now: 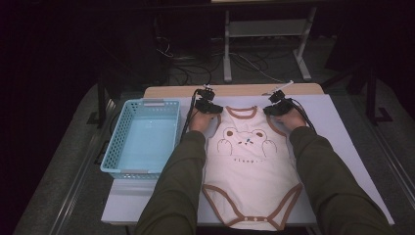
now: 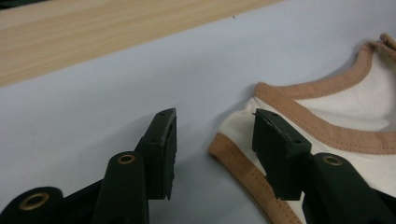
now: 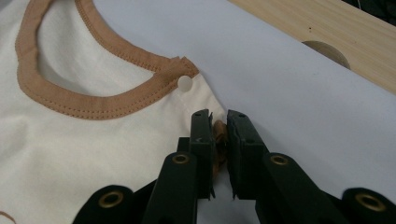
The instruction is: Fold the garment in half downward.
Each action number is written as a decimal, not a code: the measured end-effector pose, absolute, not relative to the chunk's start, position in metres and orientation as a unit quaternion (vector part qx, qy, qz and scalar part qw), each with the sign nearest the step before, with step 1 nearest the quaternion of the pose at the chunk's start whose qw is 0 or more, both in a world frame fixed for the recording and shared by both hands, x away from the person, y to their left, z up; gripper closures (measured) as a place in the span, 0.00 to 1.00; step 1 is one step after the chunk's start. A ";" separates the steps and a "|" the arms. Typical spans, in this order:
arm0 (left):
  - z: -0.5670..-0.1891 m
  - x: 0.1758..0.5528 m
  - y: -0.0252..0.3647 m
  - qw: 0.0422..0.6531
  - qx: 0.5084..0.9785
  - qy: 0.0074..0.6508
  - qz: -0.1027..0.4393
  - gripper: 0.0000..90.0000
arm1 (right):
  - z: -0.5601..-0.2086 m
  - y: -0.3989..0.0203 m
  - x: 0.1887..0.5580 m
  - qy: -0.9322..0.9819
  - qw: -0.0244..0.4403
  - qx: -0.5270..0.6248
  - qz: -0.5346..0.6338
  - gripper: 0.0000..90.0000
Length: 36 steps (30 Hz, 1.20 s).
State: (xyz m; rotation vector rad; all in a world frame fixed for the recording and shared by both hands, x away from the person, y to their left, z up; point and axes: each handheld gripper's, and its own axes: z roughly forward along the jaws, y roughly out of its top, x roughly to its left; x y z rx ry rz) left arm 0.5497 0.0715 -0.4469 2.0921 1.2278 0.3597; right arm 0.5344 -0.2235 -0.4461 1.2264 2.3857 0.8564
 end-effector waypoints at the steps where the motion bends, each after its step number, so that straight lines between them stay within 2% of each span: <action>1: -0.447 0.549 0.070 0.336 0.804 0.469 0.143 0.54 | -0.446 -0.223 0.534 0.836 0.162 0.430 0.300 0.89; 4: -0.448 0.548 0.069 0.331 0.805 0.467 0.152 0.58 | -0.446 -0.222 0.534 0.837 0.166 0.428 0.297 0.89; 11: -0.447 0.545 0.065 0.330 0.814 0.451 0.155 0.83 | -0.446 -0.224 0.534 0.831 0.157 0.440 0.302 0.89; 15: -0.447 0.544 0.063 0.330 0.818 0.445 0.153 0.94 | -0.446 -0.223 0.534 0.831 0.157 0.441 0.301 0.90; 22: -0.444 0.543 0.063 0.337 0.813 0.453 0.147 0.96 | -0.445 -0.224 0.535 0.824 0.153 0.451 0.307 0.91; 36: -0.408 0.540 0.067 0.382 0.796 0.439 0.166 0.96 | -0.420 -0.230 0.532 0.808 0.169 0.446 0.345 0.91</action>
